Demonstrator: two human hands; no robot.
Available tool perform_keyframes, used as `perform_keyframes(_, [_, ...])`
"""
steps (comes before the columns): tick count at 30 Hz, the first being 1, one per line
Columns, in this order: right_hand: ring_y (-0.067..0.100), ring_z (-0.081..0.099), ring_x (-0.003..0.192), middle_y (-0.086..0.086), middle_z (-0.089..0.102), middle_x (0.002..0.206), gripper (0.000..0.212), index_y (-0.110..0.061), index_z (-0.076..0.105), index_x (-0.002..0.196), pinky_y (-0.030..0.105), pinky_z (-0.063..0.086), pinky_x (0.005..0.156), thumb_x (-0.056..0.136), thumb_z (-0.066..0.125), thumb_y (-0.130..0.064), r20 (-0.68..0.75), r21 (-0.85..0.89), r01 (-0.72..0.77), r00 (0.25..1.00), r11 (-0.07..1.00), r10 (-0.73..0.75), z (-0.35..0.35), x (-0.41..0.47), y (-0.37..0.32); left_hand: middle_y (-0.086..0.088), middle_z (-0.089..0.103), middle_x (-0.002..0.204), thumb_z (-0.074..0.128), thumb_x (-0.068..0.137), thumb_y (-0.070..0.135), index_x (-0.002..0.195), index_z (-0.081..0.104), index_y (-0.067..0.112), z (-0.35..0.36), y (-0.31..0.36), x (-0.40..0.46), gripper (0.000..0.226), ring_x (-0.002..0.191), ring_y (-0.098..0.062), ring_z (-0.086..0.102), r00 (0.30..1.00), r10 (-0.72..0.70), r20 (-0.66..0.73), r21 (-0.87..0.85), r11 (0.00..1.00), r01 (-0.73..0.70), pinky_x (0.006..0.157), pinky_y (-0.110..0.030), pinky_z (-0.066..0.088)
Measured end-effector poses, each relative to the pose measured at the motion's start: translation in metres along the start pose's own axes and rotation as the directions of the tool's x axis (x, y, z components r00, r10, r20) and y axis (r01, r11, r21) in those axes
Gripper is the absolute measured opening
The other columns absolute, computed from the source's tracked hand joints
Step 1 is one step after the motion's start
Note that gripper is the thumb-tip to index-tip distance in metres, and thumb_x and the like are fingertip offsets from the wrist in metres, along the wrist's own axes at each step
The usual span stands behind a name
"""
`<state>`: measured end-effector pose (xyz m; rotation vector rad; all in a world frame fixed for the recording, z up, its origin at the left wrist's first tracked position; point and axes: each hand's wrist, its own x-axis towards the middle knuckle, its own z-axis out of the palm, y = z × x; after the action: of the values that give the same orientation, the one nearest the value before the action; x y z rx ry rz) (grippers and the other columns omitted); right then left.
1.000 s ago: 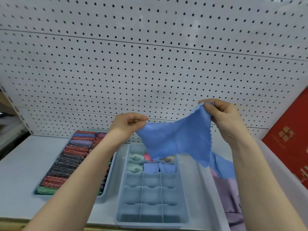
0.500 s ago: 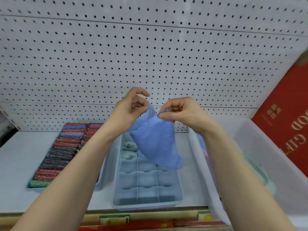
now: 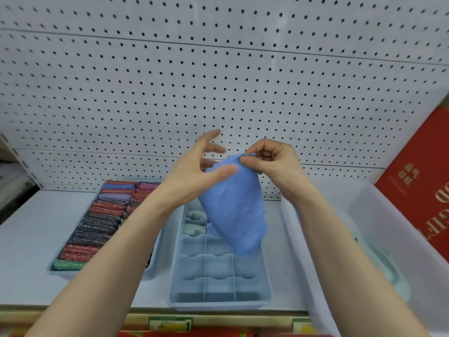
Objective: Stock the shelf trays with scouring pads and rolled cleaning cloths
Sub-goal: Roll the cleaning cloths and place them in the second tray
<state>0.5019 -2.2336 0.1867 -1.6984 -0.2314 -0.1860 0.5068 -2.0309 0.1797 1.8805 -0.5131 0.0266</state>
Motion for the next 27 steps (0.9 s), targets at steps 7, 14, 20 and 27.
perform_keyframes(7, [0.009, 0.055, 0.062, 0.004, 0.066, 0.077, 0.032, -0.016, 0.069, 0.107, 0.018, 0.047, 0.060, 0.079, 0.078, -0.003, 0.075, -0.079, -0.039, 0.996, 0.996, 0.045, -0.009, 0.001, -0.012, 0.012, 0.074, 0.083, 0.077, 0.080, 0.013, 0.087, 0.074, 0.029, -0.001, -0.009, -0.001, 0.017, 0.083, -0.007, 0.068, 0.986, 0.018, -0.168, 0.055, 0.998, -0.009, 0.078, -0.033, 0.055])
perform_keyframes(14, [0.014, 0.054, 0.058, 0.000, 0.064, 0.068, 0.017, -0.013, 0.065, 0.082, 0.020, 0.046, 0.055, 0.079, 0.073, 0.002, 0.111, 0.029, 0.006, 0.994, 1.000, -0.010, -0.030, 0.000, -0.041, 0.003, 0.075, 0.077, 0.069, 0.076, 0.010, 0.078, 0.077, 0.021, -0.020, 0.001, -0.004, 0.014, 0.073, -0.008, 0.069, 0.982, -0.109, -0.153, -0.592, 0.806, -0.003, 0.073, -0.023, 0.057])
perform_keyframes(20, [0.017, 0.051, 0.058, -0.002, 0.061, 0.081, 0.023, -0.023, 0.061, 0.083, 0.036, 0.049, 0.056, 0.079, 0.069, -0.002, -0.071, -0.342, -0.035, 0.997, 0.939, 0.011, -0.016, 0.021, -0.025, -0.006, 0.066, 0.075, 0.060, 0.093, 0.008, 0.091, 0.066, 0.014, -0.003, -0.008, 0.014, 0.009, 0.074, -0.021, 0.060, 0.917, -0.277, -0.287, -0.424, 0.895, 0.138, 0.068, -0.027, 0.059])
perform_keyframes(27, [0.018, 0.063, 0.059, -0.001, 0.065, 0.081, 0.016, -0.024, 0.055, 0.089, 0.045, 0.058, 0.063, 0.083, 0.063, -0.012, -0.188, -0.383, 0.101, 0.965, 0.918, -0.185, 0.023, 0.014, -0.026, 0.008, 0.074, 0.078, 0.059, 0.093, 0.026, 0.096, 0.061, 0.032, 0.024, 0.016, 0.016, 0.007, 0.074, -0.014, 0.067, 0.864, -0.021, -0.503, -0.008, 1.000, 0.019, 0.079, -0.040, 0.054])
